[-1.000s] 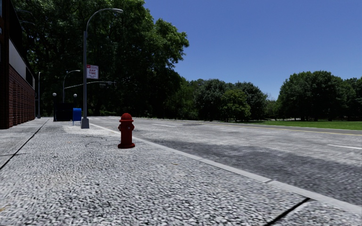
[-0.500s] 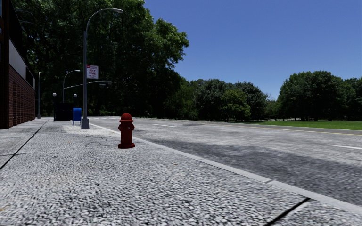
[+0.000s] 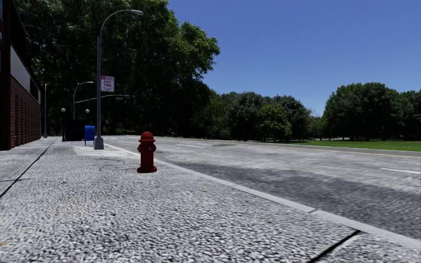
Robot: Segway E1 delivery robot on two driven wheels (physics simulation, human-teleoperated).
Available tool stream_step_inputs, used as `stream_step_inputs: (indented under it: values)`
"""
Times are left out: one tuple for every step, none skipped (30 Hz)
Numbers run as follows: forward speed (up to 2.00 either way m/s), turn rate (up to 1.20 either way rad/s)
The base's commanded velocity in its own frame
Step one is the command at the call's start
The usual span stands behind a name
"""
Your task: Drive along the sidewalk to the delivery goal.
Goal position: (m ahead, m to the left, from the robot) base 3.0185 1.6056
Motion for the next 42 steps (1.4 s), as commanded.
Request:
stream_step_inputs:
  values:
    - [0.00, 0.00]
    - [0.00, 0.00]
    - [0.00, 0.00]
    - [0.00, 0.00]
    - [0.00, 0.00]
    - [0.00, 0.00]
    - [0.00, 0.00]
    - [0.00, 0.00]
    - [0.00, 0.00]
    - [0.00, 0.00]
    - [0.00, 0.00]
    - [0.00, 0.00]
    - [0.04, 0.00]
    - [0.14, 0.00]
    - [0.23, 0.00]
    - [0.36, 0.00]
    - [0.42, 0.00]
    - [0.44, 0.00]
    - [0.45, 0.00]
    - [0.45, 0.00]
    - [0.45, 0.00]
    - [0.45, 0.00]
    - [0.46, 0.00]
    - [0.46, 0.00]
    - [0.46, 0.00]
    - [0.47, 0.00]
    - [0.47, 0.00]
    - [0.47, 0.00]
    - [0.46, 0.00]
    - [0.46, 0.00]
    - [0.46, 0.00]
    - [0.45, 0.00]
    - [0.45, 0.00]
    - [0.44, 0.00]
    - [0.28, 0.00]
    - [0.28, 0.00]
    - [0.14, 0.00]
    - [0.05, 0.00]
    - [0.00, 0.00]
    - [0.00, 0.00]
    - [0.00, 0.00]
    - [0.00, 0.00]
